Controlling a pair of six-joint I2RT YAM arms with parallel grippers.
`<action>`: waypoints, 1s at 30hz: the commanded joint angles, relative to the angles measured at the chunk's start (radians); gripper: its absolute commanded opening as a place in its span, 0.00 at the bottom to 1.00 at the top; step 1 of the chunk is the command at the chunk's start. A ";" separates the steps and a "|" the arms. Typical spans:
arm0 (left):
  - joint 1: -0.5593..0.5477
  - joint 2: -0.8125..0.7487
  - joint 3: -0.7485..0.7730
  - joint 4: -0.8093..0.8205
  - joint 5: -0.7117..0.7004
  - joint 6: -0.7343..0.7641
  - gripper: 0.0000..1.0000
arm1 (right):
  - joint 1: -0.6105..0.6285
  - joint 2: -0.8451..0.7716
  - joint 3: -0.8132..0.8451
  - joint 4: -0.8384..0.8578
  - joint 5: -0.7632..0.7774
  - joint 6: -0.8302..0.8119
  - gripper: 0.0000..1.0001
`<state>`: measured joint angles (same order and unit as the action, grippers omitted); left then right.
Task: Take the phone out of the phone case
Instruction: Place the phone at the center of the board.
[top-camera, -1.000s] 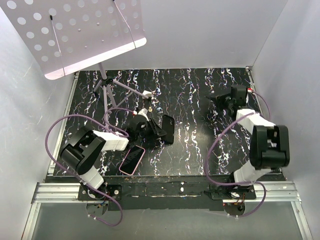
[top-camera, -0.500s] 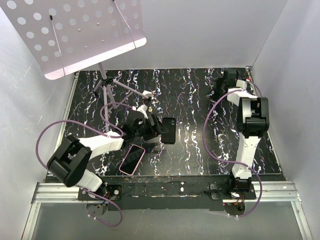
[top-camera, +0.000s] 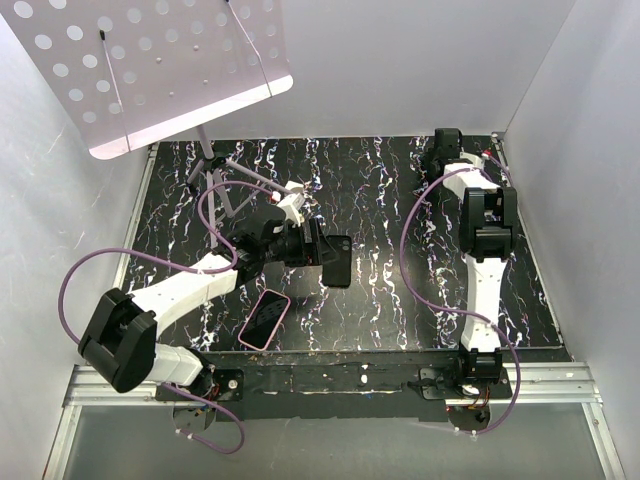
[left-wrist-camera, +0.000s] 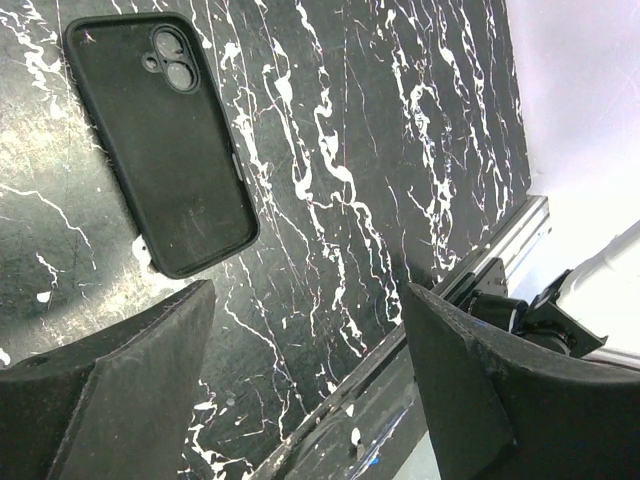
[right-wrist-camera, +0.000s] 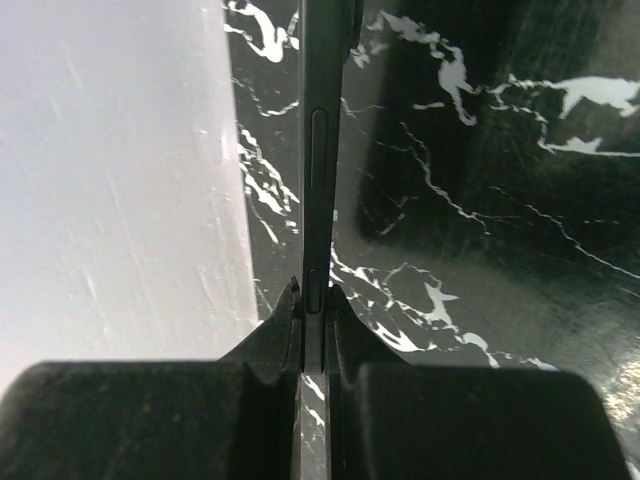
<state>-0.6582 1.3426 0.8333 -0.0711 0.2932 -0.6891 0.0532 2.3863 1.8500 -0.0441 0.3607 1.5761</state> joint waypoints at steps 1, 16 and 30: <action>0.003 -0.017 0.044 -0.045 0.027 0.045 0.74 | 0.004 0.019 0.071 -0.040 0.034 0.024 0.07; 0.006 -0.057 0.035 -0.041 -0.002 0.037 0.75 | -0.024 -0.002 0.052 -0.096 -0.086 -0.136 0.77; 0.066 -0.089 0.079 -0.375 -0.152 0.203 0.95 | -0.067 -0.580 -0.521 -0.270 -0.569 -0.767 0.88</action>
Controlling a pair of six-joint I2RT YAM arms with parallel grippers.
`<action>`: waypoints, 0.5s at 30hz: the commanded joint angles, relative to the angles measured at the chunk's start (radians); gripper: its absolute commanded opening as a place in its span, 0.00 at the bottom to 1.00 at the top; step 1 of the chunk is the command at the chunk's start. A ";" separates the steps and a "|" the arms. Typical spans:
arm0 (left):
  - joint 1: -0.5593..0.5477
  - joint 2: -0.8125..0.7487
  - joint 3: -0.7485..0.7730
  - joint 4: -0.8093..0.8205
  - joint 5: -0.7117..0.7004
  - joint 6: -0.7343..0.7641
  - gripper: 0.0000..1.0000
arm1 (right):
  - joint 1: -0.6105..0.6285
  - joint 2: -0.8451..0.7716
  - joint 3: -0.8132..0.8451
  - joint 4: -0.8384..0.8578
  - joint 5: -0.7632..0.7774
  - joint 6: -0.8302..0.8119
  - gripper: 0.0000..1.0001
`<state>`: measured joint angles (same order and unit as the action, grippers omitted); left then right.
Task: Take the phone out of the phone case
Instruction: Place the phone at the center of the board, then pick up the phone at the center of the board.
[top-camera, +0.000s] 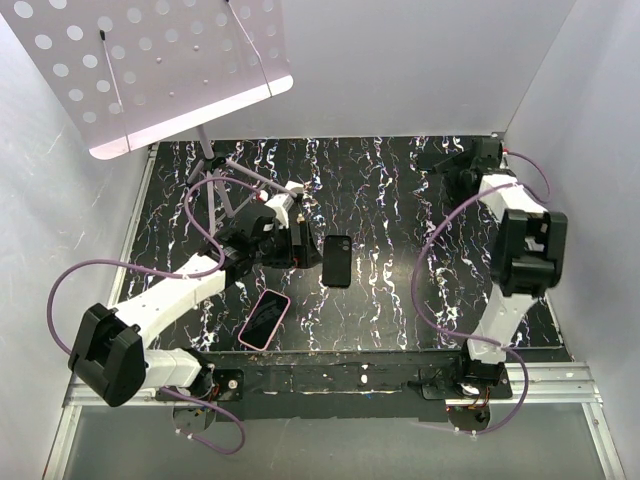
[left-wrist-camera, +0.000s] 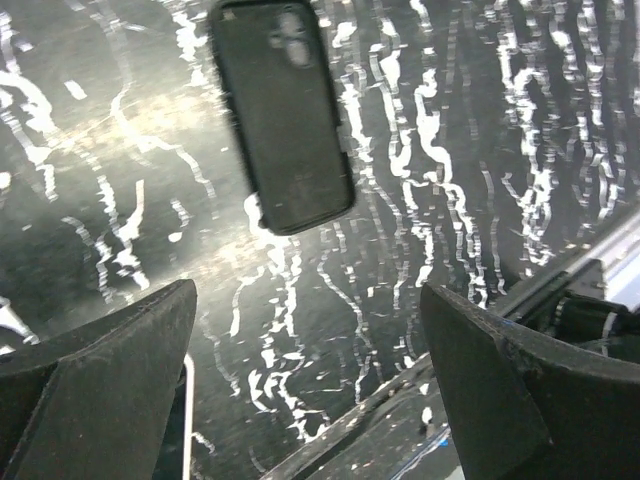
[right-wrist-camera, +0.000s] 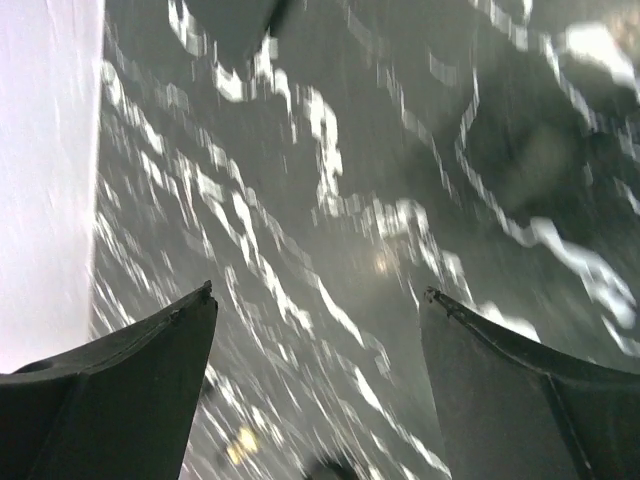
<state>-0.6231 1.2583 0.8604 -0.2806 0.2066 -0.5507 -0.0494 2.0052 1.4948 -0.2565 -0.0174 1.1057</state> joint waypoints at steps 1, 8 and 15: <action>0.034 0.006 0.055 -0.199 -0.081 0.072 0.95 | 0.048 -0.251 -0.210 -0.076 -0.222 -0.346 0.88; 0.060 0.075 0.066 -0.344 -0.153 0.129 0.98 | 0.293 -0.580 -0.479 -0.095 -0.320 -0.582 0.89; 0.059 0.176 0.065 -0.462 -0.151 0.241 0.98 | 0.393 -0.776 -0.659 0.080 -0.417 -0.526 0.89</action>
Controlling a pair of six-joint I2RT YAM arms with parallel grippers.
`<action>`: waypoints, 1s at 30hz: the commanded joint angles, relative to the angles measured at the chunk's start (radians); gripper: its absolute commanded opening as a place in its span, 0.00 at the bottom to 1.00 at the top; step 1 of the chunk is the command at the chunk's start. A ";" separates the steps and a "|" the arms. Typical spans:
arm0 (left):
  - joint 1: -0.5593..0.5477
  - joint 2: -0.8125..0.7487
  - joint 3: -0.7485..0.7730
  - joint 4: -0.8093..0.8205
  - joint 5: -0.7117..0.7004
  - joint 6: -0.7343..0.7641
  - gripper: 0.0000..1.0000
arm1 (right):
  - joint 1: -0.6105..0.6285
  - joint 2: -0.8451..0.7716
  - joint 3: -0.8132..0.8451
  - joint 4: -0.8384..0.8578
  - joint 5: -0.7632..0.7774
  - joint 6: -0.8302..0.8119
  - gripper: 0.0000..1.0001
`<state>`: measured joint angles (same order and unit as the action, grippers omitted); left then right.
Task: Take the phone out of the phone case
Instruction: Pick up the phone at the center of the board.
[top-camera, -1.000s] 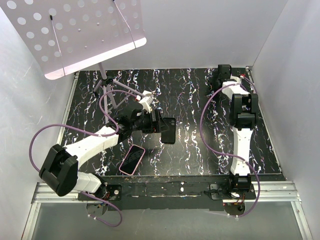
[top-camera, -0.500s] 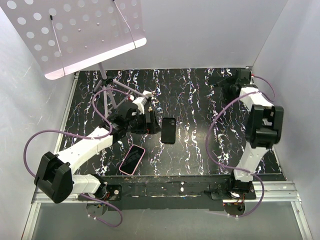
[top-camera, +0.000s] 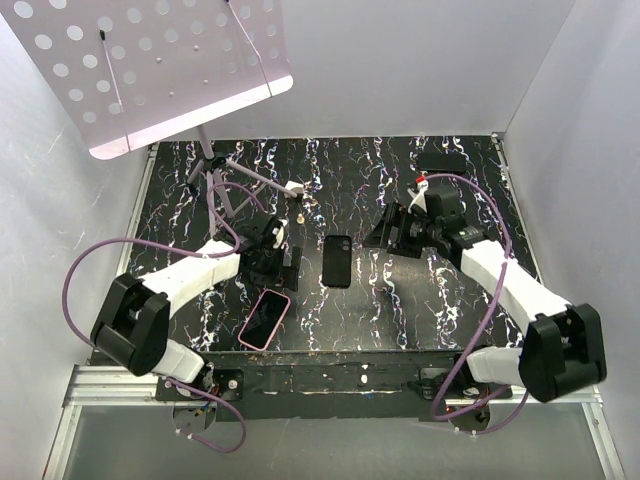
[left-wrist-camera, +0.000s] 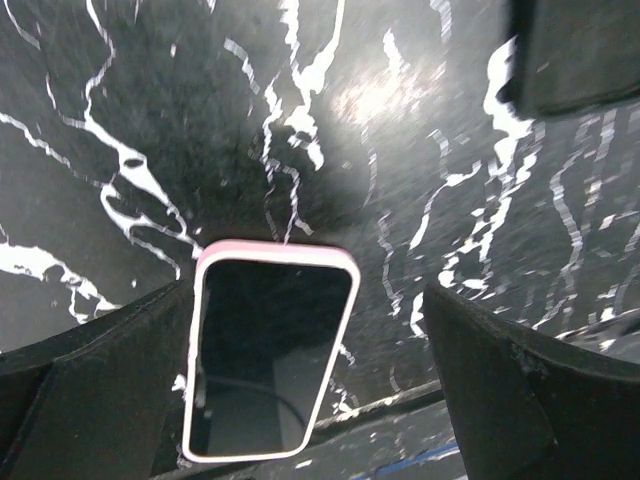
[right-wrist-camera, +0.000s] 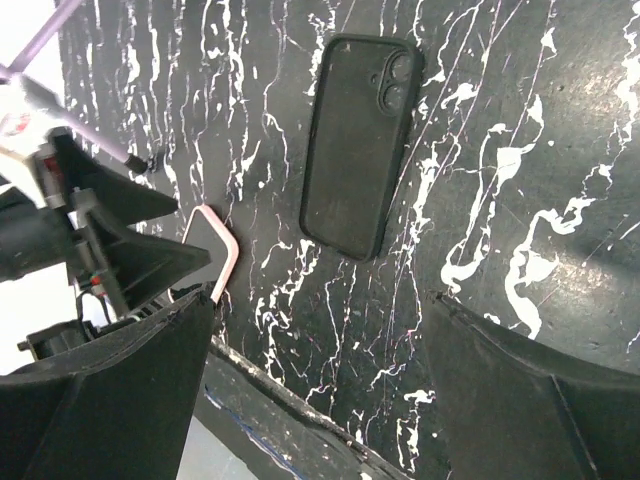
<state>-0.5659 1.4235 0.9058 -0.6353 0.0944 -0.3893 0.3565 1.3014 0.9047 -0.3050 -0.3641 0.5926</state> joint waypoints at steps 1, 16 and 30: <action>0.000 0.006 0.009 -0.116 -0.060 0.079 0.98 | -0.013 -0.085 -0.076 0.139 -0.076 -0.011 0.89; -0.017 0.150 -0.007 -0.155 0.001 0.049 0.98 | -0.014 -0.231 -0.127 0.181 -0.087 -0.037 0.89; -0.089 0.305 0.019 -0.168 0.083 0.076 0.58 | -0.010 -0.240 -0.148 0.172 -0.096 -0.001 0.88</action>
<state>-0.6258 1.6497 0.9600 -0.8486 0.0532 -0.3260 0.3466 1.0847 0.7849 -0.1677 -0.4393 0.5770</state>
